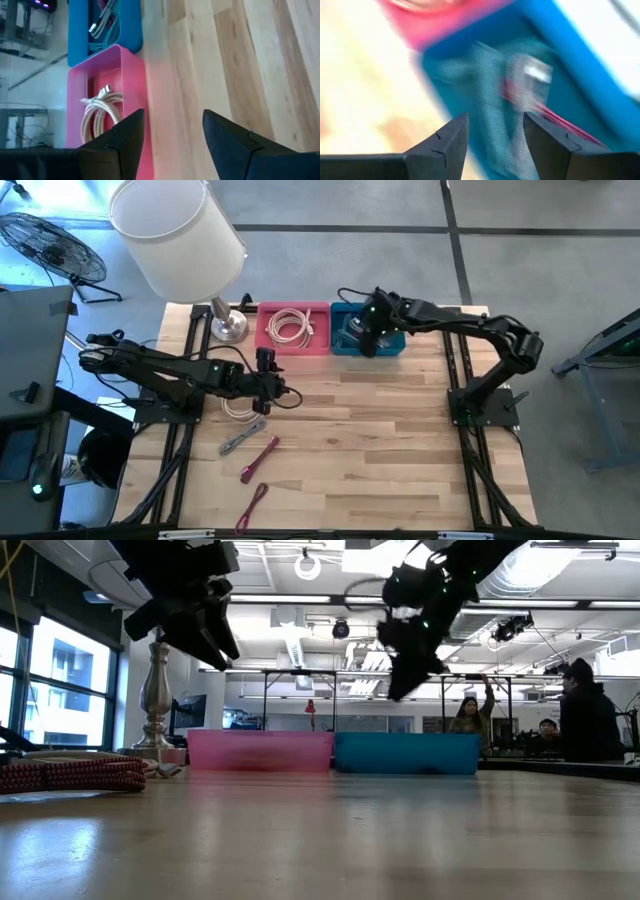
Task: Pick & Place USB Port
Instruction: Put the large white charger cable into the red bin
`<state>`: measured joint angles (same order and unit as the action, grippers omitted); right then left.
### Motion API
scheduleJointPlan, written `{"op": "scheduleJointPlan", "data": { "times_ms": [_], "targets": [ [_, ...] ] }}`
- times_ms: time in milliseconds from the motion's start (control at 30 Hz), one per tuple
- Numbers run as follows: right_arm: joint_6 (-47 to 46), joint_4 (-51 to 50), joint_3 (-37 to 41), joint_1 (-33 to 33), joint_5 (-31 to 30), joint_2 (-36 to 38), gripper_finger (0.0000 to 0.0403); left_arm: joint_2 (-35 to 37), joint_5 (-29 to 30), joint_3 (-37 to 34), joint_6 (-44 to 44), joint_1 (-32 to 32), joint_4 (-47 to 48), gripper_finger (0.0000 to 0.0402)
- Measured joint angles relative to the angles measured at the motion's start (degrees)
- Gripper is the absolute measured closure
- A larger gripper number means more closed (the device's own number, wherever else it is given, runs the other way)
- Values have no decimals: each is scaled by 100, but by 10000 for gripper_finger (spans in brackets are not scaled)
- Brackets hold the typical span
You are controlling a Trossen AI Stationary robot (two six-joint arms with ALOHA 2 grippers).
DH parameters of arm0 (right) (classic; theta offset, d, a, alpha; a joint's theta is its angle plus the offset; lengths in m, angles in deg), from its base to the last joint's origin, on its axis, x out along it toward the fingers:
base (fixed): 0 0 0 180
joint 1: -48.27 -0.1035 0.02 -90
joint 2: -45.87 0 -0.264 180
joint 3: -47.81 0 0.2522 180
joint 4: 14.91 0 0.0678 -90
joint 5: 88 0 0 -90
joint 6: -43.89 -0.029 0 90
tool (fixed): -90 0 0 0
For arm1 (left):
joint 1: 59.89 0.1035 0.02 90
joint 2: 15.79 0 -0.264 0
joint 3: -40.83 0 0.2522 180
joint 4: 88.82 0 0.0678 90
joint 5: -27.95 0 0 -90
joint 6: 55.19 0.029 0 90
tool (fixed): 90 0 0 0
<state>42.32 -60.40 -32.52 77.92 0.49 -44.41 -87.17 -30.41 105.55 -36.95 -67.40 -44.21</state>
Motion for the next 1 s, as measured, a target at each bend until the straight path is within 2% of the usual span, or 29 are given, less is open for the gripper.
{"op": "scheduleJointPlan", "data": {
  "times_ms": [133,233,367,500,633,800,1000],
  "targets": [
    [-10,737,-2,-477,1177,0,223,10,-146,3,-290,-2,322,207],
    [-2,931,-2,-874,1494,0,224,79,-614,151,-782,-2,1237,207],
    [33,934,-2,-1351,1501,0,224,76,-1051,363,-1430,-12,2856,207],
    [81,946,-2,-1746,1501,0,224,72,-1431,378,-1744,-49,3561,207],
    [191,959,-2,-2095,1489,0,224,27,-1843,378,-1630,-162,3724,207],
    [204,980,-2,-2470,1381,0,224,-166,-1996,378,-1463,-457,3817,207],
    [206,972,-2,-2806,1367,0,224,-530,-2331,378,-1825,-693,3690,207]
  ]
}}
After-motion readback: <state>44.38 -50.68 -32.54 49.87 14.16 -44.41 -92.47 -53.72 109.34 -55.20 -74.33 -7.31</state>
